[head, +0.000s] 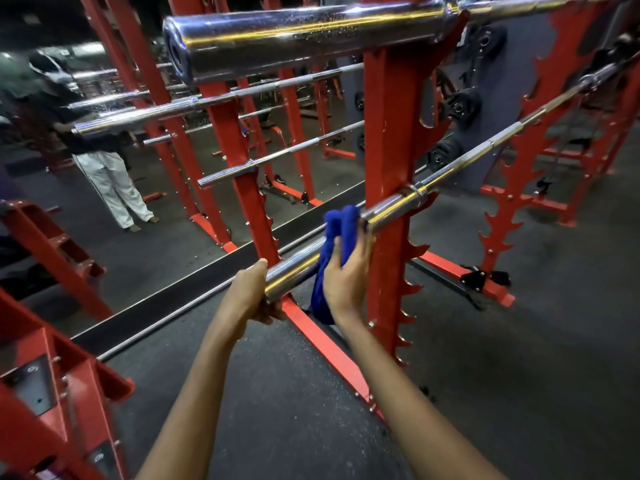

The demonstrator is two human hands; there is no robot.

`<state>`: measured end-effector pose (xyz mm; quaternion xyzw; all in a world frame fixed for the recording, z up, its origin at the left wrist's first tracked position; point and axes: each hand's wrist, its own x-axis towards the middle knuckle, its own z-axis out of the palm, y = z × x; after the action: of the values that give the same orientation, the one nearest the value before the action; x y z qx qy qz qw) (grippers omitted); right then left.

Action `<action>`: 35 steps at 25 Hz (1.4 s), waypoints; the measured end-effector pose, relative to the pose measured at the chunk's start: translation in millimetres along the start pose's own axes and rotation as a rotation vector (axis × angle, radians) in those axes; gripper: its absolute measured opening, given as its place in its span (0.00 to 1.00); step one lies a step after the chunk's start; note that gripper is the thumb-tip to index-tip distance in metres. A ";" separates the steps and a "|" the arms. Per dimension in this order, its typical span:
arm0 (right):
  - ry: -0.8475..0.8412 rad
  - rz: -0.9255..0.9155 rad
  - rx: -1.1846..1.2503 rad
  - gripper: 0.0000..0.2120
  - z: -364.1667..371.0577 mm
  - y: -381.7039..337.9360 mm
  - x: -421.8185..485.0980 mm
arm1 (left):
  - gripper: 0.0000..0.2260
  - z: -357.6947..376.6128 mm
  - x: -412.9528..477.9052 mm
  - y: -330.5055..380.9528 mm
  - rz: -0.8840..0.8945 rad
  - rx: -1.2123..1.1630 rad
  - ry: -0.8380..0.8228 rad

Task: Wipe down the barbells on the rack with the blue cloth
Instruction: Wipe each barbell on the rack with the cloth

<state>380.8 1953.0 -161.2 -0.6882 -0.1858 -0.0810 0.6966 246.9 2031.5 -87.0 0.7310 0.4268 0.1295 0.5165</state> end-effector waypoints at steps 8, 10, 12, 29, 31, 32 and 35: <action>-0.028 -0.360 -0.470 0.25 -51.3 21.0 120.7 | 0.16 23.7 -11.7 -38.5 0.801 0.233 0.343; 0.005 -0.316 -0.475 0.22 -65.8 27.0 154.8 | 0.18 20.3 -9.3 -40.0 0.744 0.209 0.291; 0.043 -0.291 -0.466 0.21 -66.8 27.7 163.7 | 0.18 17.0 -9.5 -37.7 0.712 0.184 0.262; -0.314 -0.947 -0.314 0.32 -14.5 19.7 -9.3 | 0.35 26.5 -22.0 -19.8 0.406 -0.448 0.047; -0.257 -0.919 -0.304 0.27 -27.7 32.4 25.5 | 0.38 26.7 -23.3 -21.1 0.444 -0.256 0.096; -0.217 -0.860 -0.309 0.24 -33.4 38.2 43.2 | 0.38 23.8 -22.7 -20.9 0.467 -0.071 0.138; -0.084 -0.587 -0.437 0.27 -47.4 46.5 92.7 | 0.32 14.1 -16.9 -19.9 0.442 0.779 0.246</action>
<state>490.0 1921.2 -169.3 -0.7409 -0.3819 -0.2868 0.4722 235.9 2011.6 -106.1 0.9232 0.3357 0.1525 0.1089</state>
